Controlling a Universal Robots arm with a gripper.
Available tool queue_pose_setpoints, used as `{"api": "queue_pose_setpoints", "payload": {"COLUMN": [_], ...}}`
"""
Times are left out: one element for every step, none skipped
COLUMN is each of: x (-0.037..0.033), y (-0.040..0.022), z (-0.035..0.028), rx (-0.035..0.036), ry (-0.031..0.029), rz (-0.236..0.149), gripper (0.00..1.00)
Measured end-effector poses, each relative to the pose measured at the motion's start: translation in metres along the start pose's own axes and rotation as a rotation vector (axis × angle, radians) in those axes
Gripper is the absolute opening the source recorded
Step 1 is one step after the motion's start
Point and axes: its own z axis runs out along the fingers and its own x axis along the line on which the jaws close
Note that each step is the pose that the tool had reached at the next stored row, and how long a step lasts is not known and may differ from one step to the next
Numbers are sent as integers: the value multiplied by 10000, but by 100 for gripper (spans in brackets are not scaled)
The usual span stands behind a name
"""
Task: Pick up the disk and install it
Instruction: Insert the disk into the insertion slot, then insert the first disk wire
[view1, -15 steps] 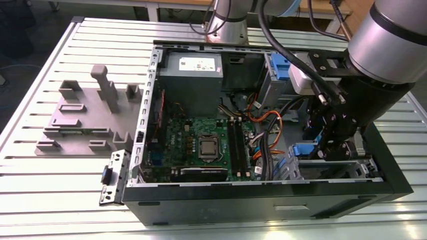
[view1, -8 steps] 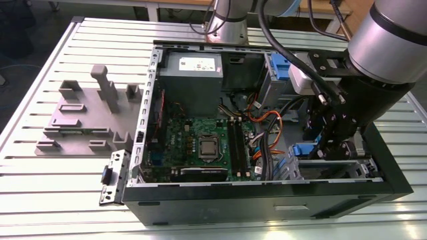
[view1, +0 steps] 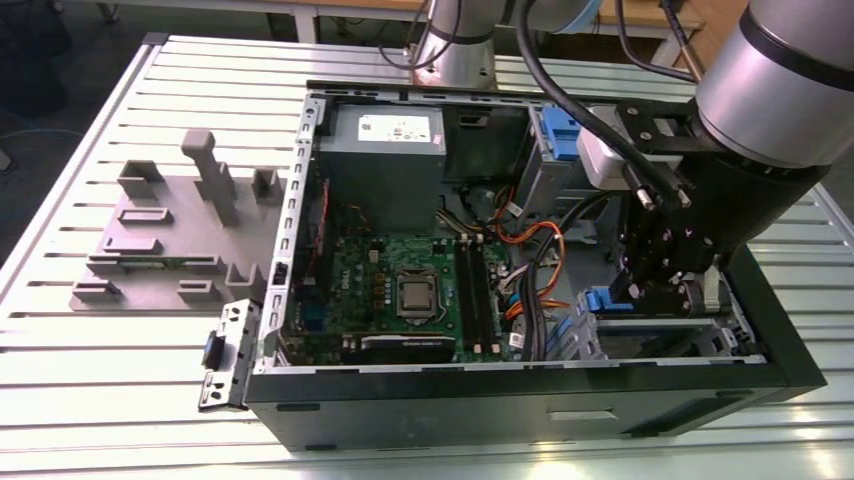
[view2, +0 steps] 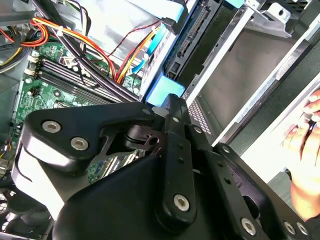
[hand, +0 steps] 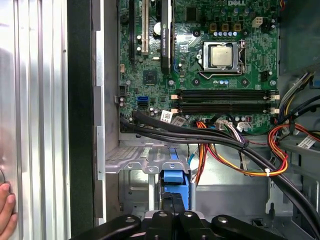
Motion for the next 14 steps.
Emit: {"api": "queue_pose_setpoints", "payload": {"x": [0, 0, 0, 0, 0, 0, 0, 0, 0, 0, 0, 0, 0, 0], "y": [0, 0, 0, 0, 0, 0, 0, 0, 0, 0, 0, 0, 0, 0], "z": [0, 0, 0, 0, 0, 0, 0, 0, 0, 0, 0, 0, 0, 0], "rx": [0, 0, 0, 1, 0, 1, 0, 1, 1, 1, 1, 1, 1, 1], "ry": [1, 2, 2, 3, 11, 19, 20, 21, 22, 23, 23, 24, 25, 25], "rz": [0, 0, 0, 0, -1, 0, 0, -1, -1, 0, 0, -1, 0, -1], "gripper": [11, 11, 11, 11, 11, 11, 11, 11, 11, 11, 11, 11, 11, 11]}}
